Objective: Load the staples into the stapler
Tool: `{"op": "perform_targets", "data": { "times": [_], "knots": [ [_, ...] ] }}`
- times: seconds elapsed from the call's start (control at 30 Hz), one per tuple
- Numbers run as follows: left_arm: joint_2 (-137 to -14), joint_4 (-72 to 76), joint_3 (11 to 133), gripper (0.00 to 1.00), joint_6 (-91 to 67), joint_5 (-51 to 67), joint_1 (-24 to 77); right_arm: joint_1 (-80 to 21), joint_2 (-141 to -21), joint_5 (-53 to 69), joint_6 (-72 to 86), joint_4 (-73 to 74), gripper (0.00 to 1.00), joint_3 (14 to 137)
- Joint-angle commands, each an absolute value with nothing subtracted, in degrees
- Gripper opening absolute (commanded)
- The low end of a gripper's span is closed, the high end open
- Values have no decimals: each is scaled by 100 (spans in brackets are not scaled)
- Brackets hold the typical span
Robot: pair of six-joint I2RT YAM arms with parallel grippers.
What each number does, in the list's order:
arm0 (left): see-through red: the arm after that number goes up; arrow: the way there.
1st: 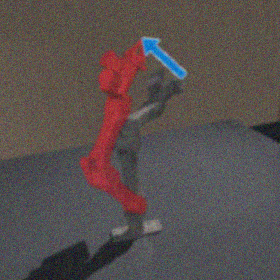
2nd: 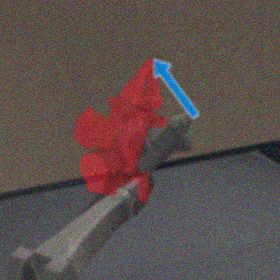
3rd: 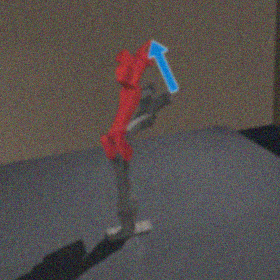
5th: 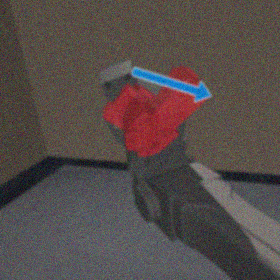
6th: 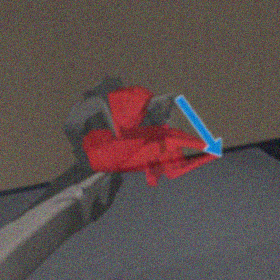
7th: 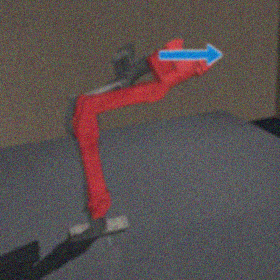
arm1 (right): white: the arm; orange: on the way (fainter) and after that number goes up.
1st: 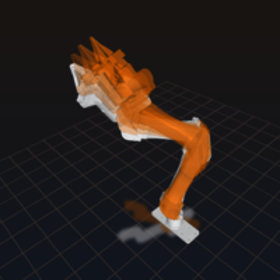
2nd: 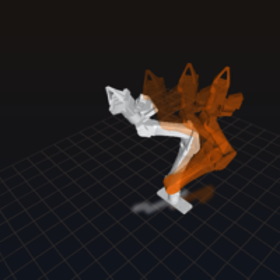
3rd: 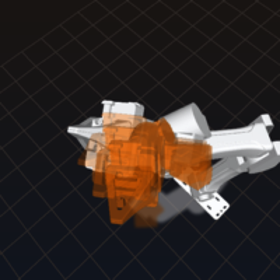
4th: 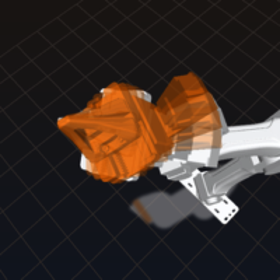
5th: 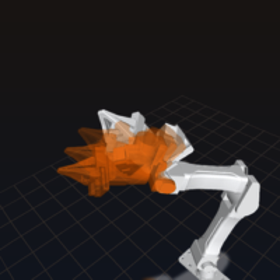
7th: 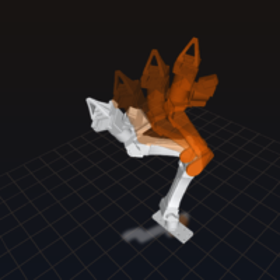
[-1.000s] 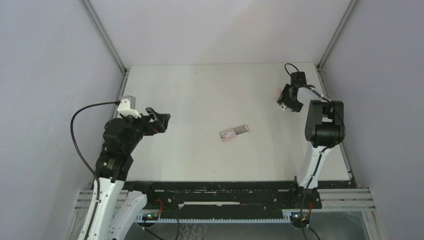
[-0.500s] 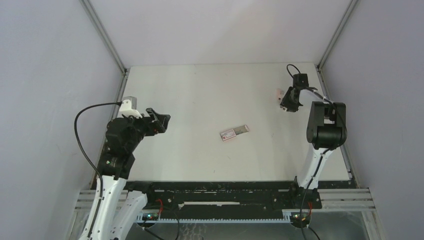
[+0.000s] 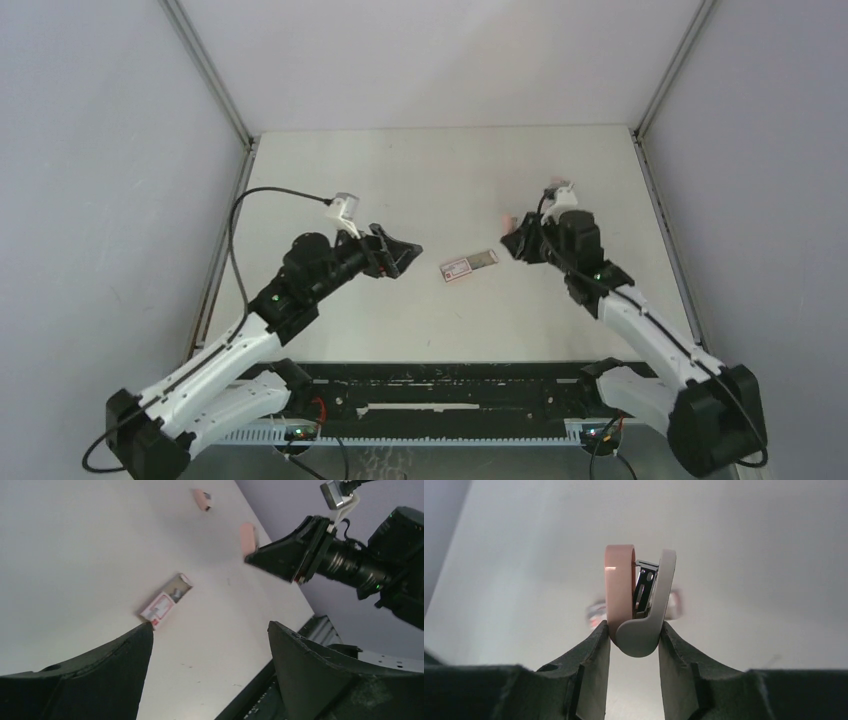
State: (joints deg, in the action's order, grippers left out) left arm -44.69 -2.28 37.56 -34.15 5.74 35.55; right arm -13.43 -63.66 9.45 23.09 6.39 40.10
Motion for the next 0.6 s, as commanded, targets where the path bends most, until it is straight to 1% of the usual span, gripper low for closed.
{"op": "perform_targets", "data": {
  "times": [0.0,0.13,0.23,0.47,0.5,0.57],
  "knots": [
    [-5079,1209,3946,88,-4038,722,4156,-2502,-5324,803,2170,-759,0,3135],
    [-5565,1420,4038,87,-4164,834,4519,-3549,-4548,433,2143,-1623,0,2477],
    [-5733,1590,3988,87,-4300,848,4627,-4232,-4343,108,2022,-1897,0,2242],
    [-5963,1624,4138,86,-4245,858,4723,-5054,-4507,-420,1790,-2126,0,2230],
    [-6019,1560,4189,85,-4219,879,4730,-5127,-4547,-458,1789,-2179,0,2227],
    [-6130,1482,4247,79,-4194,954,4749,-5237,-4649,-516,1796,-2237,0,2258]
  ]
}}
